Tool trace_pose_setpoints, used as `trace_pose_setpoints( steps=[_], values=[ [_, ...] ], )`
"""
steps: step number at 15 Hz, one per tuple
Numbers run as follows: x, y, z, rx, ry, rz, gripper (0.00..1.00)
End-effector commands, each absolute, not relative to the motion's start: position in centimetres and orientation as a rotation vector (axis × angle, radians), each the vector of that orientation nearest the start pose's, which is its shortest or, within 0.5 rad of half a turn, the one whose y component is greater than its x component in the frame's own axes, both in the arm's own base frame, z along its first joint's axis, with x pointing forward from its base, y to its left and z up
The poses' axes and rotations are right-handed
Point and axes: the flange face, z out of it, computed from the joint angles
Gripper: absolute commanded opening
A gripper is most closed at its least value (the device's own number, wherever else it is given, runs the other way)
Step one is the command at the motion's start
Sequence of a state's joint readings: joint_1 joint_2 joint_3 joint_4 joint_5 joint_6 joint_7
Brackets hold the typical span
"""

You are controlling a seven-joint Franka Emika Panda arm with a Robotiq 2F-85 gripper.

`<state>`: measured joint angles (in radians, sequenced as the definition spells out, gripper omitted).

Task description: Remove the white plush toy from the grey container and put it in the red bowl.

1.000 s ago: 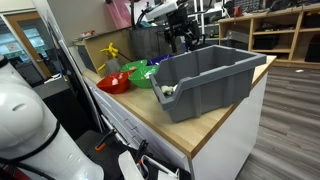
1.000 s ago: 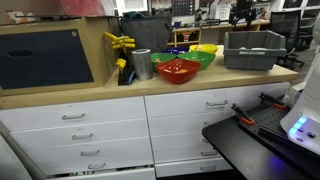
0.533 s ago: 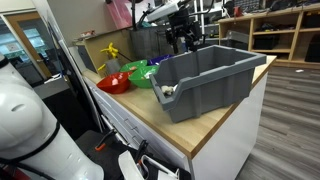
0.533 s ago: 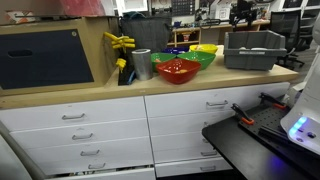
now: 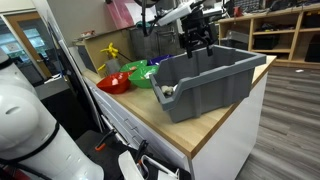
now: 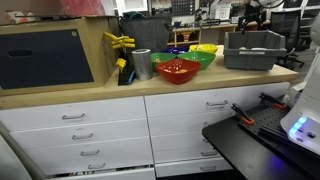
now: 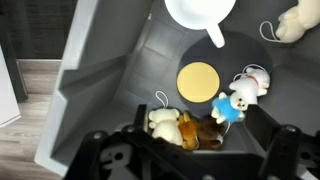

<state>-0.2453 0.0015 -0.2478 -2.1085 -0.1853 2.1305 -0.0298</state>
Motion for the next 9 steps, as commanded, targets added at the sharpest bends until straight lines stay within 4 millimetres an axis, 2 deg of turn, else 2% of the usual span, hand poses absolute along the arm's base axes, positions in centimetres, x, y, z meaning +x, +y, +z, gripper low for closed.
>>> trace_pose_setpoints(
  steps=[1,9],
  values=[
    [48.7,-28.4,39.9,-3.264,0.664,0.04,1.0],
    [51.0,-27.8,33.8,-3.259,0.717,0.086,1.0]
  ],
)
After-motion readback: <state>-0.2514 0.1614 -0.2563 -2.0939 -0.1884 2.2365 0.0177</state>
